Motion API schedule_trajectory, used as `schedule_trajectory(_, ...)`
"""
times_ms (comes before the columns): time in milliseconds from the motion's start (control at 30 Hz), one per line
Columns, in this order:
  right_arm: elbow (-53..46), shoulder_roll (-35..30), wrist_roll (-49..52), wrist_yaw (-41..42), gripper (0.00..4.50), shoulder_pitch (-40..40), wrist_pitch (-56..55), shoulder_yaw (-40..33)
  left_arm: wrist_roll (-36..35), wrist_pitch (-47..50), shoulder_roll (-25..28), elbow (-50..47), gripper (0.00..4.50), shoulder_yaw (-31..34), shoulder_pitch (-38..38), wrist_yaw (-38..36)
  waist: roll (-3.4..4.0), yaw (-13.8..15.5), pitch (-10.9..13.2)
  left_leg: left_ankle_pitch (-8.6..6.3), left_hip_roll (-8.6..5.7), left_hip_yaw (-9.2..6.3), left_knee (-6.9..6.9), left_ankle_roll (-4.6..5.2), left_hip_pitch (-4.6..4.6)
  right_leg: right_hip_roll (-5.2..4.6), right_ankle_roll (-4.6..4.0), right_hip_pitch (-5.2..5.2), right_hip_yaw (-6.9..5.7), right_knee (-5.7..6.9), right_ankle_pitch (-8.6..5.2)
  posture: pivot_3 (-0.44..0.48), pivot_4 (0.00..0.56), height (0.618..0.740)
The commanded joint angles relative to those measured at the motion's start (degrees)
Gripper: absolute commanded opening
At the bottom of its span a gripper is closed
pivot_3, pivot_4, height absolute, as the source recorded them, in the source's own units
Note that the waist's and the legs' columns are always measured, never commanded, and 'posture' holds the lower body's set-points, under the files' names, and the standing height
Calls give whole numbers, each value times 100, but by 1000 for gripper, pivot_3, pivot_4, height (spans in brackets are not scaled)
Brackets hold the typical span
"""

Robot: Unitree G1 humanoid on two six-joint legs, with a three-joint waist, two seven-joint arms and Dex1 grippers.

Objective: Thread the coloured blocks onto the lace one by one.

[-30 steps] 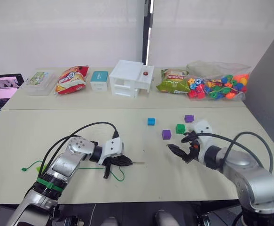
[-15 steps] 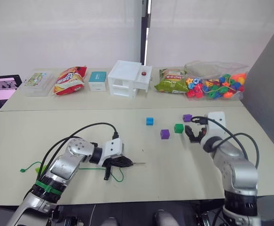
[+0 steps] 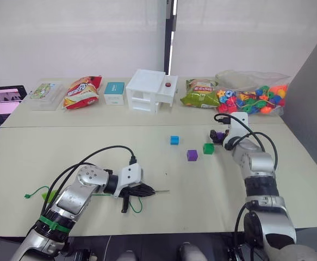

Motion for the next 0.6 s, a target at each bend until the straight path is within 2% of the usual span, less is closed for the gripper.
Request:
schedule_trajectory(33, 422, -138, 19, 267, 4479, -346, -215, 81, -83, 34, 58, -223, 0, 125, 45, 71, 0, -24, 0, 0, 0, 0, 0, 0, 0, 0, 0, 0, 0, 0, 0, 0, 150, 740)
schedule_trajectory(100, 720, -165, 1, 356, 4479, -464, -317, 113, -85, 43, 69, -244, 0, 134, 74, 92, 1, -66, 0, 0, 0, 0, -1, 0, 1, 0, 0, 0, 0, 0, 0, 0, 150, 740)
schedule_trajectory(133, 845, -177, -20, 370, 4240, -506, -367, 128, -85, 48, 72, -251, 0, 136, 83, 102, 1, -74, 0, 0, 0, -1, -2, 0, 1, 0, 0, 0, 0, 0, 0, 0, 150, 740)
schedule_trajectory(267, 1174, -196, -38, 435, 3052, -607, -489, 130, -86, 63, 75, -270, 0, 135, 95, 133, 1, -103, 0, 0, 0, -1, -3, 0, 0, 0, 0, 0, 0, 0, 0, 0, 150, 740)
schedule_trajectory(433, 1330, -220, 13, 429, 1286, -689, -606, 65, -91, 77, 92, -288, 0, 139, 105, 162, 1, -107, 0, 0, 1, -1, -4, 0, 0, 0, 0, -1, 1, 1, 0, 0, 150, 740)
schedule_trajectory(600, 1050, -141, 140, 498, 1180, -676, -683, -8, -99, 69, 103, -282, 0, 134, 112, 168, 1, -107, 0, 0, 1, -1, -5, 0, 1, 0, 0, -1, 1, 1, 0, 0, 150, 740)
